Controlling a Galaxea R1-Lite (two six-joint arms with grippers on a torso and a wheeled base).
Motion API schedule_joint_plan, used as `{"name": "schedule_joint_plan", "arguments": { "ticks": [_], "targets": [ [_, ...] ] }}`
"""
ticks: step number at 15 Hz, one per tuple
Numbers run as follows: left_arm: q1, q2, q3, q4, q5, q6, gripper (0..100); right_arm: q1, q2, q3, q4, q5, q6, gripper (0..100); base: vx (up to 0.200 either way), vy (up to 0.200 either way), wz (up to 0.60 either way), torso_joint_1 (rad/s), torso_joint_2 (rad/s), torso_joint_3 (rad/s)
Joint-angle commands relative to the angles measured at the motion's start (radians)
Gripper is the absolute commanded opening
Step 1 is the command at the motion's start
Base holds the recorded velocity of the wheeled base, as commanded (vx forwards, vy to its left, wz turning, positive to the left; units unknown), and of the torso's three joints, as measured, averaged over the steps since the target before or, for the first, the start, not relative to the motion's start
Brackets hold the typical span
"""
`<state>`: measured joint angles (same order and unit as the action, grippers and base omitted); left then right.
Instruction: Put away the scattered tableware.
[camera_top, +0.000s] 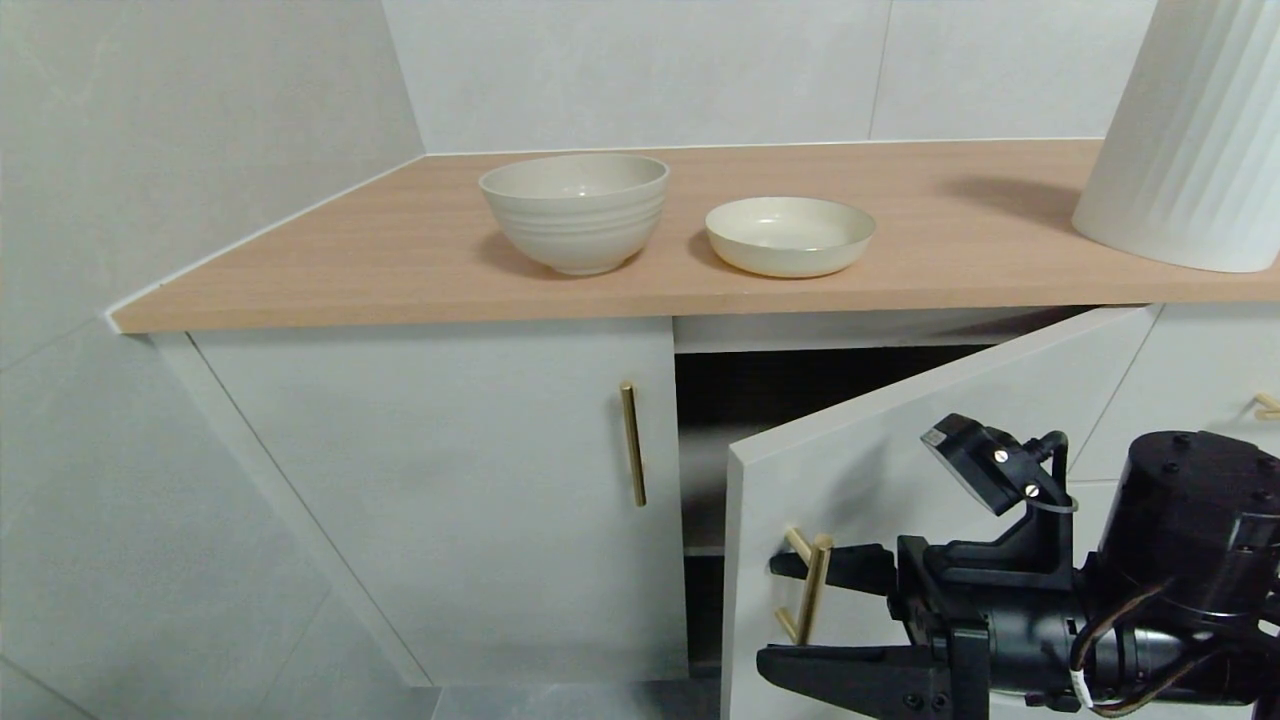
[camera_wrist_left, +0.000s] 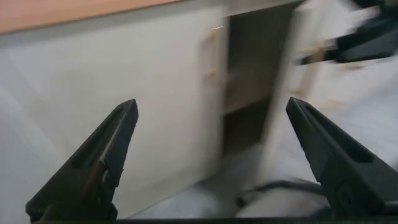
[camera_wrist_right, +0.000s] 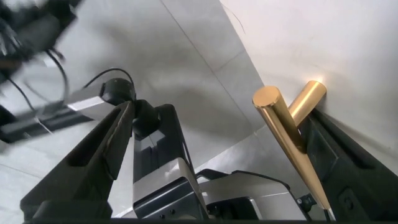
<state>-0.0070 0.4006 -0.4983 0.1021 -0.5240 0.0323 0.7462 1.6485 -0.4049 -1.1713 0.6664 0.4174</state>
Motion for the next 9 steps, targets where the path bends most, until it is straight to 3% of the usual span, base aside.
{"name": "schedule_joint_plan", "arguments": {
  "ticks": [1, 4, 7, 9],
  "targets": [
    [-0.037, 0.345, -0.166, 0.002, -0.160, 0.003, 100, -0.001, -0.003, 0.000, -0.001, -0.001, 0.000, 100, 0.000, 0.000, 0.00, 0.000, 0.00, 0.000],
    [-0.180, 0.544, -0.175, -0.081, -0.163, -0.009, 100, -0.001, -0.004, 0.000, -0.001, -0.001, 0.000, 100, 0.000, 0.000, 0.00, 0.000, 0.00, 0.000],
    [-0.269, 0.728, -0.146, -0.170, -0.159, -0.020, 100, -0.002, -0.003, -0.003, -0.001, -0.001, 0.000, 100, 0.000, 0.000, 0.00, 0.000, 0.00, 0.000],
    [-0.321, 0.823, -0.112, -0.252, -0.159, -0.061, 100, -0.002, 0.002, -0.002, -0.001, -0.001, 0.000, 100, 0.000, 0.000, 0.00, 0.000, 0.00, 0.000]
  ]
}}
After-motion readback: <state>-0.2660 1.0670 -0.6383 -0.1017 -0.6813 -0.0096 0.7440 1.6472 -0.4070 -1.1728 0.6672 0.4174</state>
